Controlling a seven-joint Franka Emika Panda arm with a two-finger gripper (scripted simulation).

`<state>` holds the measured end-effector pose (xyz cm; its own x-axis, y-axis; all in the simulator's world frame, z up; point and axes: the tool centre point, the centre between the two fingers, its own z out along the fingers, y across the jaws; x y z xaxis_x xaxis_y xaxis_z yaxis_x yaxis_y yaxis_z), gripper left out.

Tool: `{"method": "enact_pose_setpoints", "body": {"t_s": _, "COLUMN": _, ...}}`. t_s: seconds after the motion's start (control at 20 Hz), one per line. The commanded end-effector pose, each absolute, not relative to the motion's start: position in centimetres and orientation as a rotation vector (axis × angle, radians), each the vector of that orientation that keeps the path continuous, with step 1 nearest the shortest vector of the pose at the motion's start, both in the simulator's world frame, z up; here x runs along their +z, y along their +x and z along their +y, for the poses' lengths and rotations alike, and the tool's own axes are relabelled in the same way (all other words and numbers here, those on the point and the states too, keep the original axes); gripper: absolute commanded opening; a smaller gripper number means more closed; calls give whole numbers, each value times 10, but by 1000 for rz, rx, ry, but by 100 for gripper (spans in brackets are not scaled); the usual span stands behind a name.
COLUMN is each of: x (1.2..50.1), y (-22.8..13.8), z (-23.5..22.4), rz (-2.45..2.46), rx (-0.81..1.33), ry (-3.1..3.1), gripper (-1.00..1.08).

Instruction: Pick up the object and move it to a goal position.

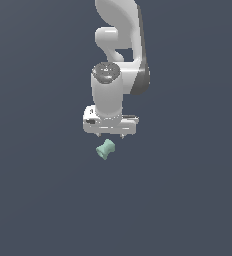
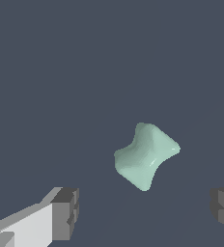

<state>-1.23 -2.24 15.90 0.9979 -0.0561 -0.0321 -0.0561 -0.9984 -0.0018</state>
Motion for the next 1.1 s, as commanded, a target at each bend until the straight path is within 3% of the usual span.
{"method": "enact_pose_setpoints", "body": {"t_s": 0.0, "x": 159, "y": -12, "z": -22, "rz": 88, "rx": 50, "ry": -3137, "gripper": 100}}
{"method": "enact_pose_setpoints", "body": {"t_s": 1.05, "x": 168, "y": -2, "z": -24, "rz": 154, "rx": -9, "ry": -3118, "gripper": 100}}
